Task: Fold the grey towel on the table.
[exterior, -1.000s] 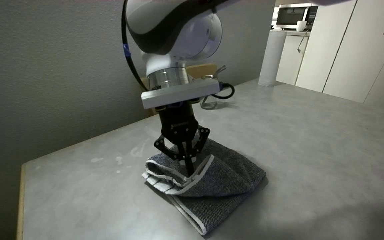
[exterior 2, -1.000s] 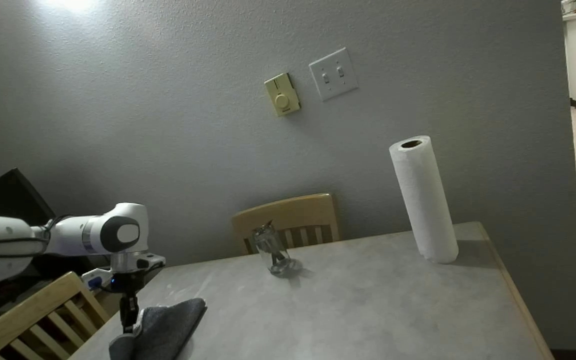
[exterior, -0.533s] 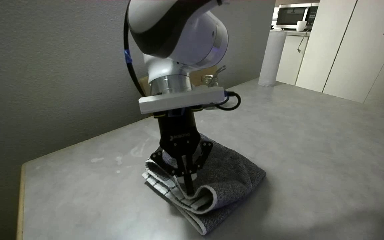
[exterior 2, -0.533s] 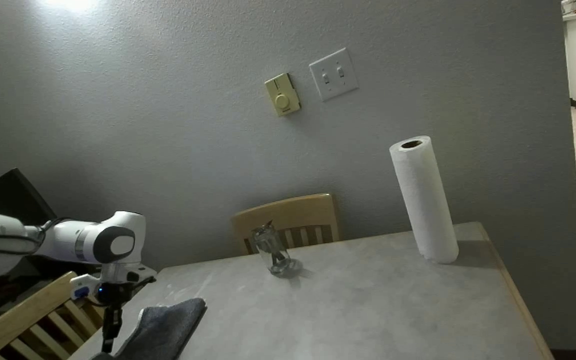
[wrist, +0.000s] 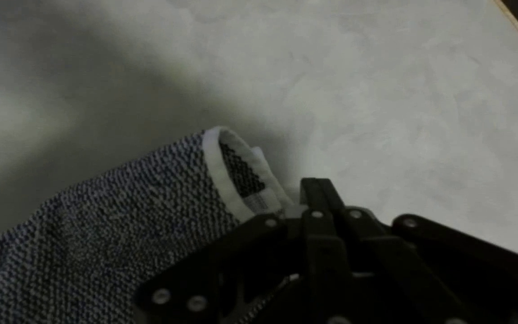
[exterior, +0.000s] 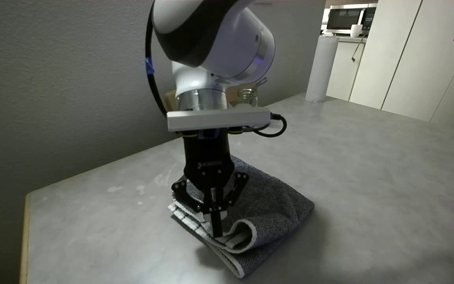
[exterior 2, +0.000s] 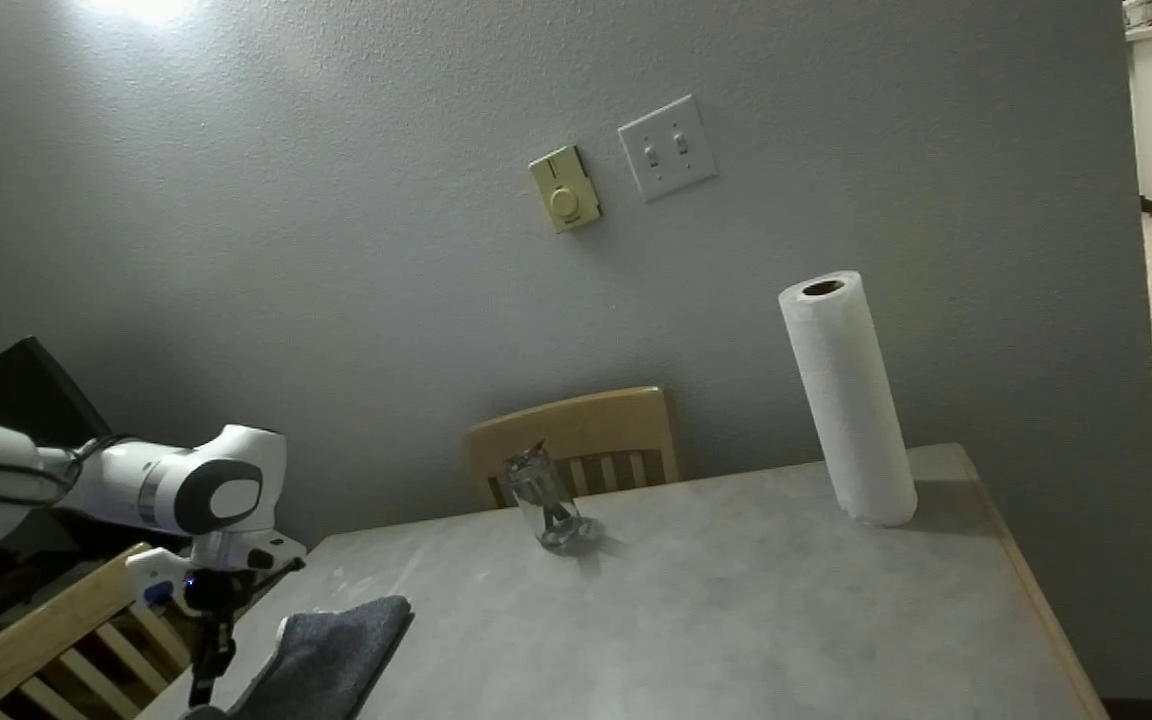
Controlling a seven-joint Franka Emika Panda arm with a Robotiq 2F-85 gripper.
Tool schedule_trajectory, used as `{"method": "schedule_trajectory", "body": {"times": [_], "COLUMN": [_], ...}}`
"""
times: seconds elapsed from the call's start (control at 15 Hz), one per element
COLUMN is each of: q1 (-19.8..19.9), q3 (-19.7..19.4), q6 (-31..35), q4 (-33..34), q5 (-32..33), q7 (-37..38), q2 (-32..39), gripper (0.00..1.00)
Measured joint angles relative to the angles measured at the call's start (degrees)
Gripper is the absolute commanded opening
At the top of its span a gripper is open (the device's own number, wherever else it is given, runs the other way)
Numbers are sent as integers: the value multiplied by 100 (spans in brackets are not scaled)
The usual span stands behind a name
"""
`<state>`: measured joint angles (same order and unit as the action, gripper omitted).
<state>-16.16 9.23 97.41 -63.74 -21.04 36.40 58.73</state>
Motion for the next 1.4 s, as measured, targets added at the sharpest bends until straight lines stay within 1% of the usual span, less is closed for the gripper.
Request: {"method": "schedule_trajectory", "body": {"times": [0.33, 0.73, 0.93, 1.4], "q1": [107, -13, -48, -51], "q3": [-77, -295, -366, -395], "q6": [-62, -648, -867, -981], "q4": [-38, -44, -48, -62], "q5": [102, 746, 950, 1076], "q7": [-40, 64, 93, 93], "q2": [-310, -839, -1050, -1210], "gripper": [0, 0, 0, 1]}}
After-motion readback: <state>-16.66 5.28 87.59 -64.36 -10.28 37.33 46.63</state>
